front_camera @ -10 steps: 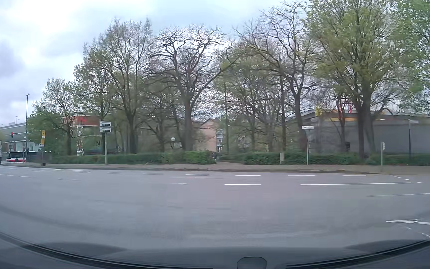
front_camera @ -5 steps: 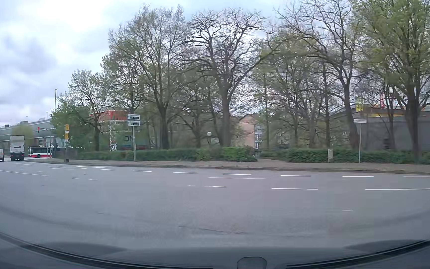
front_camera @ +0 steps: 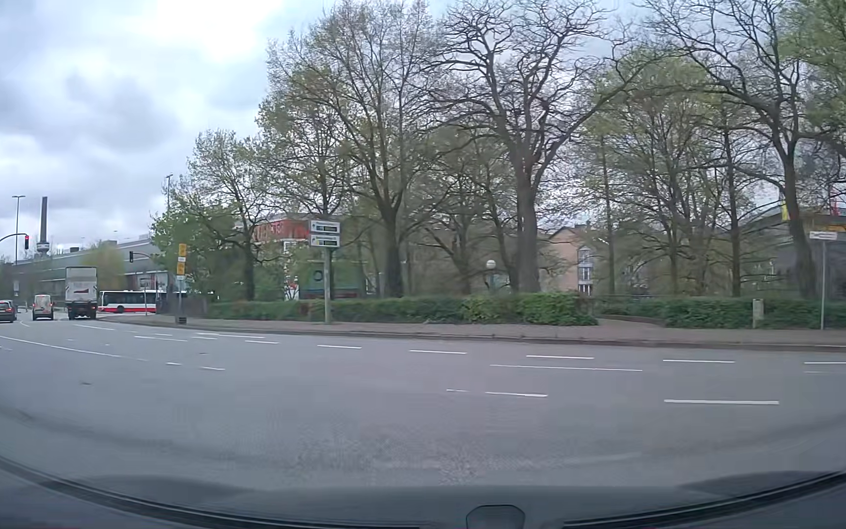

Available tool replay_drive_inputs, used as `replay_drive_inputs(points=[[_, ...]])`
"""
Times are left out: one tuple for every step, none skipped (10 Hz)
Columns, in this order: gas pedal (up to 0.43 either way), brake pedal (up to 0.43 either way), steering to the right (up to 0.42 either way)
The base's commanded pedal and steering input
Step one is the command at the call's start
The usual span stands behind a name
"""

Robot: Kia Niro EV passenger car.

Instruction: Follow the waypoints while adhering to traffic rules and regulations

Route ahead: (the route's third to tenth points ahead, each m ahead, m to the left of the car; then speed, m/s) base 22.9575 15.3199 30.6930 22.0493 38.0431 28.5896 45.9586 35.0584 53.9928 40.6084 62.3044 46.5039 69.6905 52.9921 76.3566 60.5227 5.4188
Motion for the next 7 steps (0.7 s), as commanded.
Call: replay_drive_inputs(points=[[0.098, 0.0, -0.216], [0.098, 0.0, -0.218], [0.098, 0.0, -0.218], [0.098, 0.0, -0.218], [0.11, 0.0, -0.219], [0.11, 0.0, -0.219], [0.11, 0.0, -0.22]])
